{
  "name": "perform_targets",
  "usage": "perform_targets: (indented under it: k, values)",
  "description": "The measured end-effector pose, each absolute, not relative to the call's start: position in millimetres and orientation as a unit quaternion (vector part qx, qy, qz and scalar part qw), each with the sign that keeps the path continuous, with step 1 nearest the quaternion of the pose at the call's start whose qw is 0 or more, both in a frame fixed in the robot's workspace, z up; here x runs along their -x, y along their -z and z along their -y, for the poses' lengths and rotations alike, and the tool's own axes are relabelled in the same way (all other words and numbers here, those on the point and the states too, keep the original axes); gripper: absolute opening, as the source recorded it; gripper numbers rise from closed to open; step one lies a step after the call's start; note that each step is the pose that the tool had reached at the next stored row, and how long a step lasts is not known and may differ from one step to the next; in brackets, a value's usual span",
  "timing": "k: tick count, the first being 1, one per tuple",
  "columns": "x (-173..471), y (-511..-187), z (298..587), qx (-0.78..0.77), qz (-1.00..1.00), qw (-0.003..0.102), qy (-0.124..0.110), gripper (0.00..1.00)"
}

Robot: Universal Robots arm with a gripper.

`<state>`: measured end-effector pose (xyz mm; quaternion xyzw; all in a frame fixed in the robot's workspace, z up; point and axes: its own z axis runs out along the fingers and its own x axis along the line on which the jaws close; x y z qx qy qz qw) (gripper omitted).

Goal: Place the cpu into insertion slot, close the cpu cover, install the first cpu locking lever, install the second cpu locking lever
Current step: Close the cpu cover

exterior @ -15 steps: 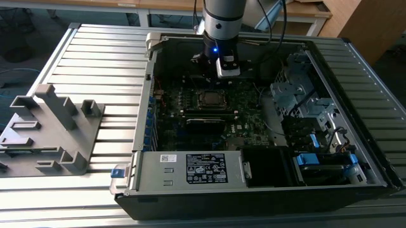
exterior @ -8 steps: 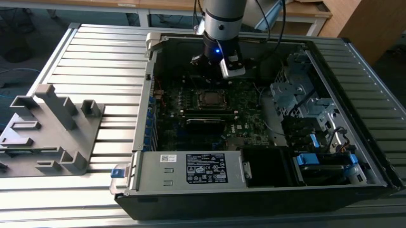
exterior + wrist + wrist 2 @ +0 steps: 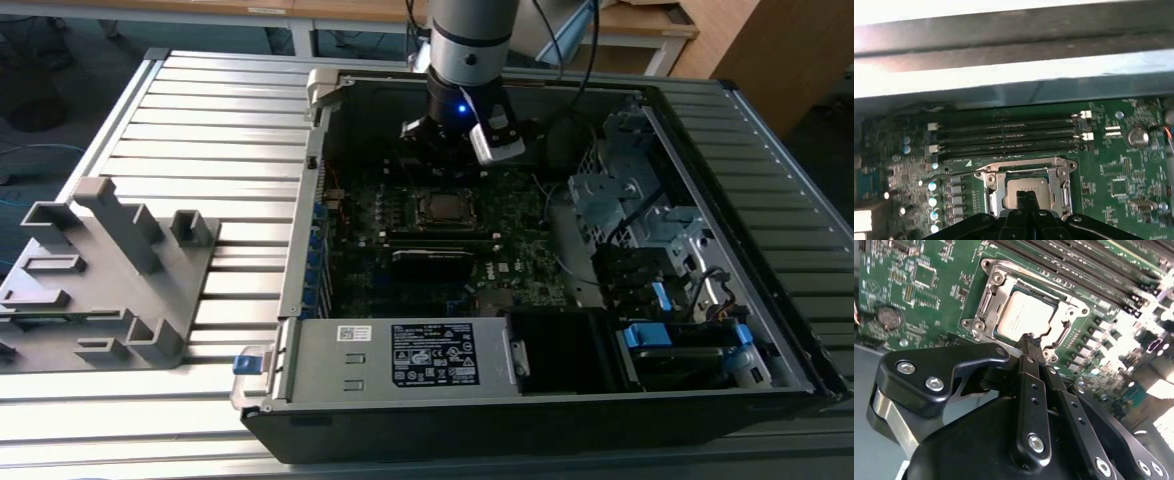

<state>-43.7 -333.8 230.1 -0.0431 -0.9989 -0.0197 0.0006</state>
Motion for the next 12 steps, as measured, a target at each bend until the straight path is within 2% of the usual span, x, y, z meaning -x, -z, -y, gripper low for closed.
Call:
perform_targets:
  k: [12]
  values:
    - [43.7, -229.1, 333.8, -0.004, 1.0, 0.002, 0.013, 0.11]
